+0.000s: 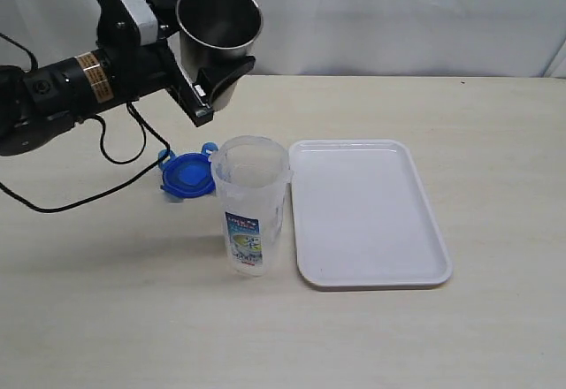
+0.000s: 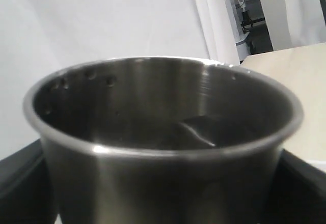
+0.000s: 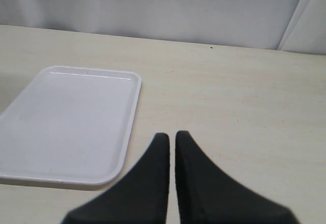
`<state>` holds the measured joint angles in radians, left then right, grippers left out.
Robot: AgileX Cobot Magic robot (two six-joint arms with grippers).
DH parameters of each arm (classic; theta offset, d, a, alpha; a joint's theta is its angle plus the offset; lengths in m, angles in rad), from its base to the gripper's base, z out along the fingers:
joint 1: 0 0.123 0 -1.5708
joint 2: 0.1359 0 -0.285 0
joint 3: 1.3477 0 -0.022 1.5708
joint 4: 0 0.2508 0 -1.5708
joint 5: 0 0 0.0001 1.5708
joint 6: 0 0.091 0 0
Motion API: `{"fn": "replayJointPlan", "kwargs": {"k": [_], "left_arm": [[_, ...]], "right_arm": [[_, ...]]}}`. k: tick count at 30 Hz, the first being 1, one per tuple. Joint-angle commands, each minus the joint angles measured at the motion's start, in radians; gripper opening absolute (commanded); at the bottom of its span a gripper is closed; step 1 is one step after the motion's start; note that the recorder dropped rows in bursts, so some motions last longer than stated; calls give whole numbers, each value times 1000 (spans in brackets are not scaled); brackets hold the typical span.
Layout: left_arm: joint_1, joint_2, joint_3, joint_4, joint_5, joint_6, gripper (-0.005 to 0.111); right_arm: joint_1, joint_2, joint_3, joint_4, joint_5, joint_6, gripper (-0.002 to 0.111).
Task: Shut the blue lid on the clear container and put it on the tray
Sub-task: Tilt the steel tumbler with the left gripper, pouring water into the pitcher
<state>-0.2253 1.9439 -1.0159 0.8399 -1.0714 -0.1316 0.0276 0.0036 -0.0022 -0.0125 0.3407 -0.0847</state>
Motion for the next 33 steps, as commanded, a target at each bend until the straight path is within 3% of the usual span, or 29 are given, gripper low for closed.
{"fn": "replayJointPlan", "kwargs": {"k": [1,4,13,33], "left_arm": [[46,-31,40,34,-149,-12,0],[49,-31,46,148,-139,-10,0],[49,-31,46,219,-138,32,0],[49,-31,46,252,-142,196,0]], "right_arm": [[-2,-4,2,0,1,3,5],[-2,-4,2,0,1,3,5],[-2,-4,2,0,1,3,5],[-2,-4,2,0,1,3,5]]}}
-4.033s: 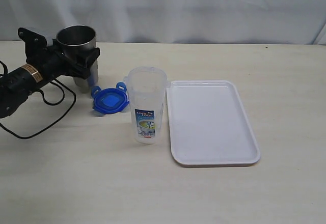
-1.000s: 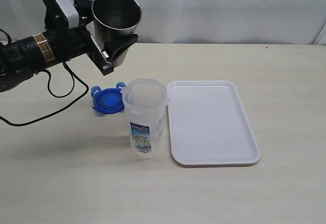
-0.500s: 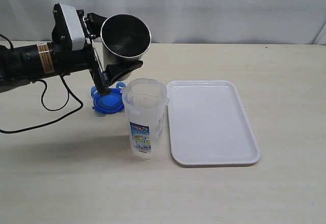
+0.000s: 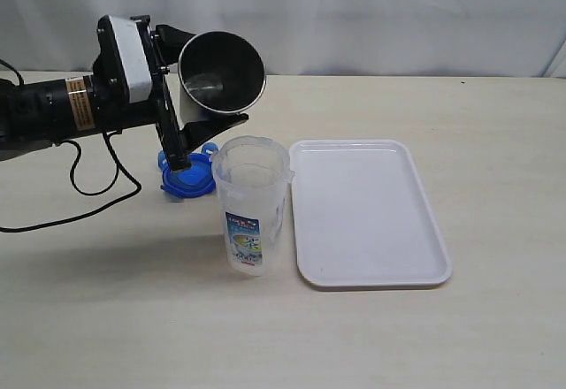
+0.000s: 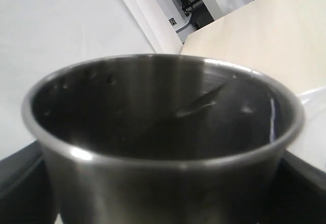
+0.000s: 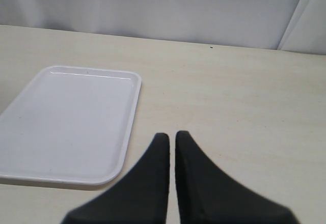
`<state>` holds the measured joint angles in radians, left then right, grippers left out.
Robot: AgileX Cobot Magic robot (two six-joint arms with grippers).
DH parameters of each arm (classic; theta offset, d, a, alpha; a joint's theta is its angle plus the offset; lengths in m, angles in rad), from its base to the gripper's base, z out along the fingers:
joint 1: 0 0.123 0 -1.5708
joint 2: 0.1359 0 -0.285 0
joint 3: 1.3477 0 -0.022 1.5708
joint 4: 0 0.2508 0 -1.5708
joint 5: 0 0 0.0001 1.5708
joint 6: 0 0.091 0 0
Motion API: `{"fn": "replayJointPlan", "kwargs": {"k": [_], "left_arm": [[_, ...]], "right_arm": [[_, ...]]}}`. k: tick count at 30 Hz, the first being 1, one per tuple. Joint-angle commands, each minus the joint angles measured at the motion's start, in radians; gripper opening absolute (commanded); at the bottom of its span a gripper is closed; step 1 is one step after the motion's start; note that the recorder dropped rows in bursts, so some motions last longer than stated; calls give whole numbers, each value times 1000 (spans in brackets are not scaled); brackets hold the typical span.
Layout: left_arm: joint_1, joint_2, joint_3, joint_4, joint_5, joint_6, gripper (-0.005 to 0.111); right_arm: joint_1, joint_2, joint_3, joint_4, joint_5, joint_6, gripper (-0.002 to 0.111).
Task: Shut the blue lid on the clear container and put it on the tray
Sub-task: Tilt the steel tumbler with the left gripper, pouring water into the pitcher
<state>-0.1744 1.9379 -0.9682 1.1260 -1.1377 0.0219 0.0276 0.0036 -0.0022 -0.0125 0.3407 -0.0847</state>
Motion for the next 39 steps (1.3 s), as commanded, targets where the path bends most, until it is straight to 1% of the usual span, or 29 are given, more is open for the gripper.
{"fn": "replayJointPlan", "kwargs": {"k": [1,17,28,33,39], "left_arm": [[-2,-25,-2,-34,-76,52,0],[-2,-25,-2,-34,-83,145,0],[-2,-25,-2,-34,-83,244,0],[-2,-25,-2,-34,-83,246,0],[-2,-25,-2,-34,-83,293,0]], "right_arm": [[-2,-4,2,0,1,3,5],[-2,-4,2,0,1,3,5],[-2,-4,2,0,1,3,5],[-2,-4,2,0,1,3,5],[-2,-4,2,0,1,3,5]]}}
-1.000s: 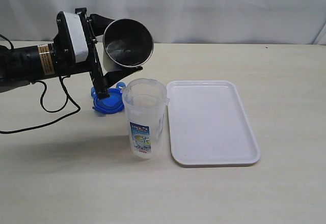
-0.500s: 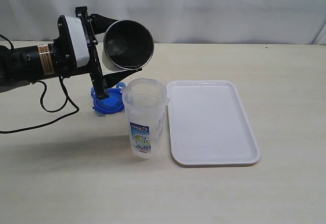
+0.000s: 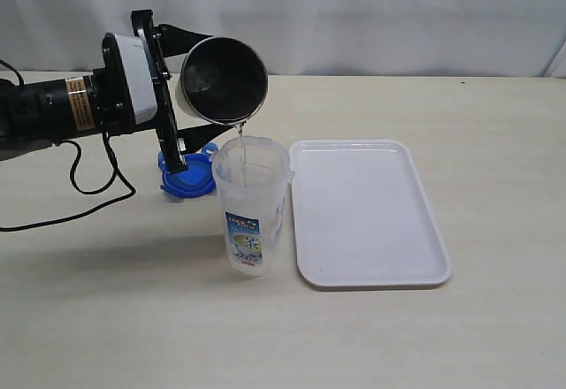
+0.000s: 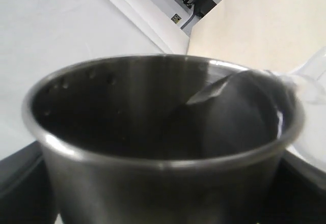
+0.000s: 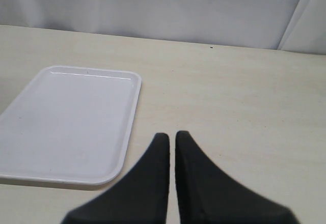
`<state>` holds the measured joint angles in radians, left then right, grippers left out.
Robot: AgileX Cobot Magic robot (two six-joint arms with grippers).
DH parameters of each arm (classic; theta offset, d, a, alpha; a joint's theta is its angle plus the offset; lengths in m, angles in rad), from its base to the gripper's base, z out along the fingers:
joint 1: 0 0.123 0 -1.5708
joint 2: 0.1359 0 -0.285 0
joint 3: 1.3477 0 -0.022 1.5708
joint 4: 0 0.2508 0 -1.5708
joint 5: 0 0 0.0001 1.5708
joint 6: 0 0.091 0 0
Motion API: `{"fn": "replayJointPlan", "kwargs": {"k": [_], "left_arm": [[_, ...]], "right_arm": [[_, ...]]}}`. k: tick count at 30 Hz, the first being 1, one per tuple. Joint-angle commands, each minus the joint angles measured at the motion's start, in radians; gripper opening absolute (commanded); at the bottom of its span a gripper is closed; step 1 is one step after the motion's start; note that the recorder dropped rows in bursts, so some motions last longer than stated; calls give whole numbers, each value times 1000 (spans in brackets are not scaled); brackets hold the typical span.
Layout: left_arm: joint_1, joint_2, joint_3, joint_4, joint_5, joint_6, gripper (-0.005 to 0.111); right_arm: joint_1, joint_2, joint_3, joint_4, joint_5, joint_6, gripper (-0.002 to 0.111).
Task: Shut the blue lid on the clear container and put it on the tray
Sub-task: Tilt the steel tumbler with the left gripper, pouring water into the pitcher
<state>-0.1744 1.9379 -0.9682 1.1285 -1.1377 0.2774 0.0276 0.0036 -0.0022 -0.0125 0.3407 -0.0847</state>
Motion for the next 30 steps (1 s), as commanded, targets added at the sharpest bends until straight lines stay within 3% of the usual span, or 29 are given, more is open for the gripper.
{"fn": "replayJointPlan", "kwargs": {"k": [1,30], "left_arm": [[-2,-25,-2,-37,-83,37,0],[-2,-25,-2,-37,-83,129,0]], "right_arm": [[-2,-4,2,0,1,3,5],[-2,-4,2,0,1,3,5]]}}
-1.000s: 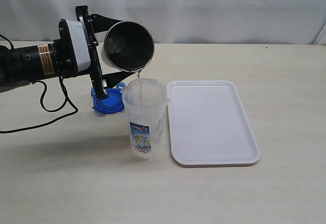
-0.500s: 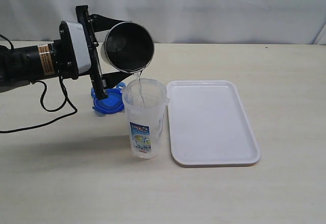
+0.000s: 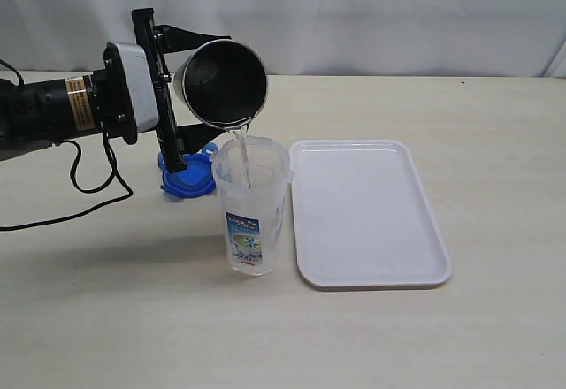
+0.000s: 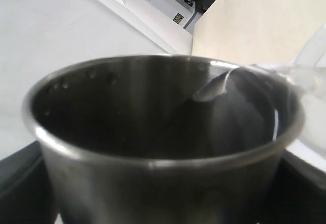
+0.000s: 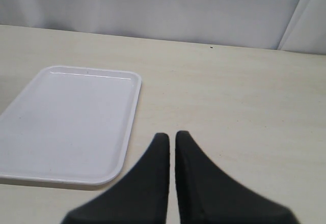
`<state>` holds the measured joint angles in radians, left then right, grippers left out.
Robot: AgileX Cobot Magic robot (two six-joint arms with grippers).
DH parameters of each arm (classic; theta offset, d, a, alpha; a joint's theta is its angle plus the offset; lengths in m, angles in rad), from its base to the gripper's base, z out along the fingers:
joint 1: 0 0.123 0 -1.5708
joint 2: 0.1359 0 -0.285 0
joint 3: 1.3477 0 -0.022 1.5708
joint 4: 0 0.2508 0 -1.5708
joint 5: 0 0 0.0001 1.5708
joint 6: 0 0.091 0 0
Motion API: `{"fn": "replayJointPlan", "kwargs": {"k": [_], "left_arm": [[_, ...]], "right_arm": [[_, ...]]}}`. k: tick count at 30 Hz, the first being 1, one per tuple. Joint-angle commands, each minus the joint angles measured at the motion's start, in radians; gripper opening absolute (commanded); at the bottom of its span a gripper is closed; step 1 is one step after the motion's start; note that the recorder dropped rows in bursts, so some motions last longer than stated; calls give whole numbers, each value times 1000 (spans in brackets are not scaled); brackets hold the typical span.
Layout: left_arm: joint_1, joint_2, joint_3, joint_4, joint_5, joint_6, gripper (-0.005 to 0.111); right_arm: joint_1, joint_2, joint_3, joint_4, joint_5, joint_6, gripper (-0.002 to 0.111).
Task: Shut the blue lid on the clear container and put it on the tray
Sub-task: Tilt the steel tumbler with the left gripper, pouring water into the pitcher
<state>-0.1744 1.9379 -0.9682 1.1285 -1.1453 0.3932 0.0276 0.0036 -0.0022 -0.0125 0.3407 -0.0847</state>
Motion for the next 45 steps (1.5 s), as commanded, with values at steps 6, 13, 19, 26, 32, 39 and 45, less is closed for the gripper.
{"fn": "replayJointPlan", "kwargs": {"k": [6,13,19,26,32,39,45], "left_arm": [[-2,-25,-2,-37,-76,13,0],[-2,-25,-2,-37,-76,29,0],[-2,-25,-2,-37,-76,29,0],[-2,-25,-2,-37,-76,82,0],[-2,-25,-2,-37,-76,82,0],[-2,-25,-2,-37,-76,82,0],[-2,-25,-2,-19,-63,72,0]], "right_arm": [[-2,-4,2,0,1,3,5],[-2,-4,2,0,1,3,5],[-2,-4,2,0,1,3,5],[-2,-4,2,0,1,3,5],[-2,-4,2,0,1,3,5],[-2,-4,2,0,1,3,5],[-2,-4,2,0,1,3,5]]}}
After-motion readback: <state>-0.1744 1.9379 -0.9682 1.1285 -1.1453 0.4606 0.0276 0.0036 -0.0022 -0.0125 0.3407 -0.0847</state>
